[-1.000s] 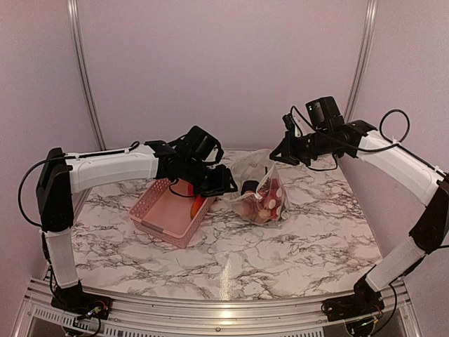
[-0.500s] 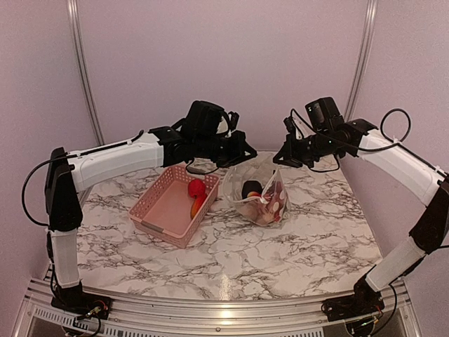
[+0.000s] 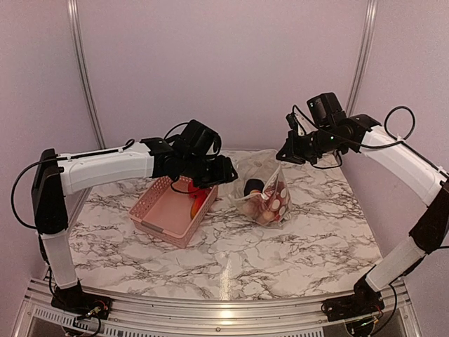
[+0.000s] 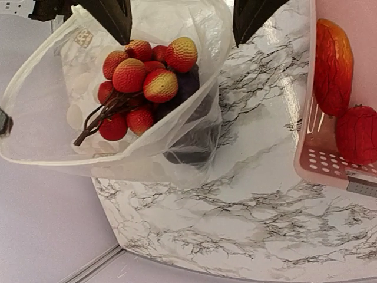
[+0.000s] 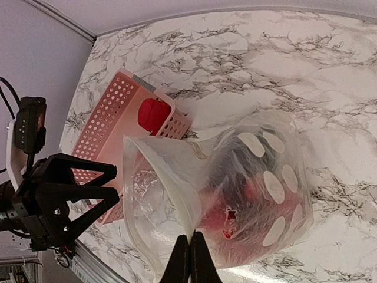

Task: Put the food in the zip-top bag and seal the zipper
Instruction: Adjust the zipper food storage bag at the center of the board.

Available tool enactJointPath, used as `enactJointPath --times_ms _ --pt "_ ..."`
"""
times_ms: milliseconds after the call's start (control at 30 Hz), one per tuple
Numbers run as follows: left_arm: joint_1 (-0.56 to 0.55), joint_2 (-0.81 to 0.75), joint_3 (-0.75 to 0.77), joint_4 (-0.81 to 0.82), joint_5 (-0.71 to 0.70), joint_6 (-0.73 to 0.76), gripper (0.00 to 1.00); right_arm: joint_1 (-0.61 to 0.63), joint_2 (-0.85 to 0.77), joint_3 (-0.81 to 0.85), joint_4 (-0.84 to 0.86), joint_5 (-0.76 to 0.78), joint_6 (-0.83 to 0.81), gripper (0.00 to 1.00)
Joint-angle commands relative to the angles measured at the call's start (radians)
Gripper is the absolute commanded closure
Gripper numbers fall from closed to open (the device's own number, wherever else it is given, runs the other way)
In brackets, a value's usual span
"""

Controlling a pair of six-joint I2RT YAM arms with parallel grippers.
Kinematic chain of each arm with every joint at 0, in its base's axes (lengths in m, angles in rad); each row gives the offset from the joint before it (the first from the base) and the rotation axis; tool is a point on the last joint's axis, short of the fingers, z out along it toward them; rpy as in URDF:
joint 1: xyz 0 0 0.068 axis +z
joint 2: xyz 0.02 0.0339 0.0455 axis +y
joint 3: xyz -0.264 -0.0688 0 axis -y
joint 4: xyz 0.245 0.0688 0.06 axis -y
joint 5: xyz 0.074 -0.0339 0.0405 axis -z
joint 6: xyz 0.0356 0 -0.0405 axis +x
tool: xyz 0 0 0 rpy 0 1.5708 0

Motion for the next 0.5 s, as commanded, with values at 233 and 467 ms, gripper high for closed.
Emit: enactJointPath --times_ms 233,467 --pt "0.008 0.044 -0.057 -0.003 0.047 0.009 0.49 0.008 -0.002 0.029 0.028 -0.012 -0.009 1.00" --pt "0.012 0.111 0.079 0.038 0.066 -0.008 0.94 0.008 -0.010 0.013 0.026 -0.009 -0.011 1.00"
